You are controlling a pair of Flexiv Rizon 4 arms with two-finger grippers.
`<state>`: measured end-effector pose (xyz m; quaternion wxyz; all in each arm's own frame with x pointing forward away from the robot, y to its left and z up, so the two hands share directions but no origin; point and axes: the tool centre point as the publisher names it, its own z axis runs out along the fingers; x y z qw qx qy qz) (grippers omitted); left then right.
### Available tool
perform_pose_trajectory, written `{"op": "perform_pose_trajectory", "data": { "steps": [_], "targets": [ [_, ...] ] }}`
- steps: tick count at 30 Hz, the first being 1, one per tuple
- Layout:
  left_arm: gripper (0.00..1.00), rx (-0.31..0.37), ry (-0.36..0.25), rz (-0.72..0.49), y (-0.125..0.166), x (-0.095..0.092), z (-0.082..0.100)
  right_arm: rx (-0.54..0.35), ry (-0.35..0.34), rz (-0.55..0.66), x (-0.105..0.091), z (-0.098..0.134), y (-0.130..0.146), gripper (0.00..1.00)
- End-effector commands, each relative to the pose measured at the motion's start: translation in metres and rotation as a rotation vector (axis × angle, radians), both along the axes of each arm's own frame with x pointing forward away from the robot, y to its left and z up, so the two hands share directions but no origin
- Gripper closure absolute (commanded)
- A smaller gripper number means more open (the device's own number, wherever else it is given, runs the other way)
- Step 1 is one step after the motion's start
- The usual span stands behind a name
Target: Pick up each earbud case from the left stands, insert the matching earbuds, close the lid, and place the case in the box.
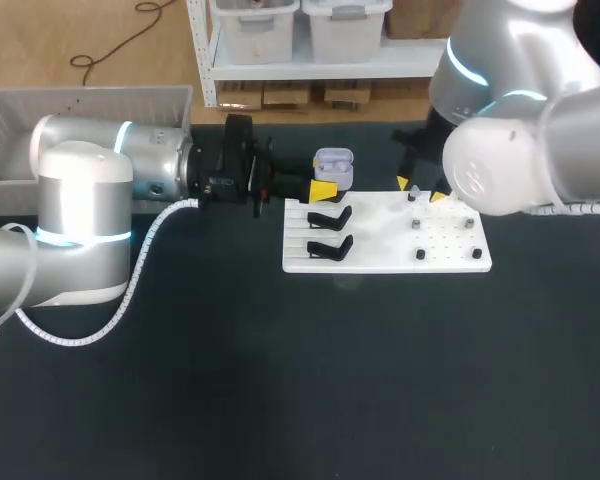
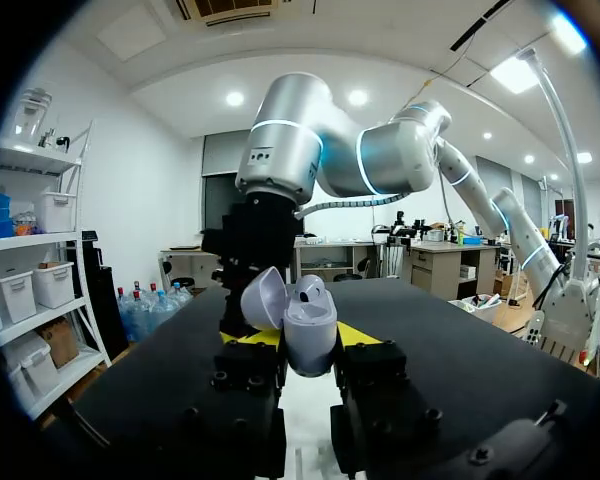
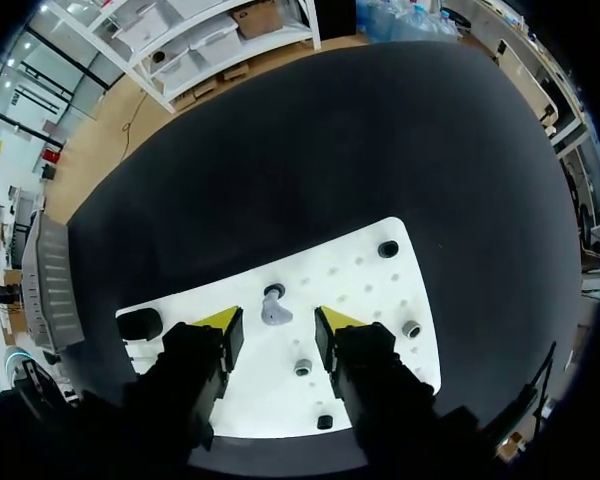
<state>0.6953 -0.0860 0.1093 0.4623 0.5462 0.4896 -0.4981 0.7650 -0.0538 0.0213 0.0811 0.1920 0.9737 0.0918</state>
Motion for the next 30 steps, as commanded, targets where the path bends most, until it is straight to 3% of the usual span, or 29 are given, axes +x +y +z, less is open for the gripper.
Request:
{"op": "perform_pose_trajectory", "data": {
  "steps": [1,30],
  "targets": [
    [1.00,-0.003,-0.002,0.002,0.000,0.000,-0.001,-0.001,0.005,-0.001,0.005,-0.003,0.001,0.57],
    [1.00,-0.003,-0.002,0.002,0.000,0.000,-0.001,-0.001,0.027,0.003,0.014,-0.014,-0.003,0.67]
  ]
}}
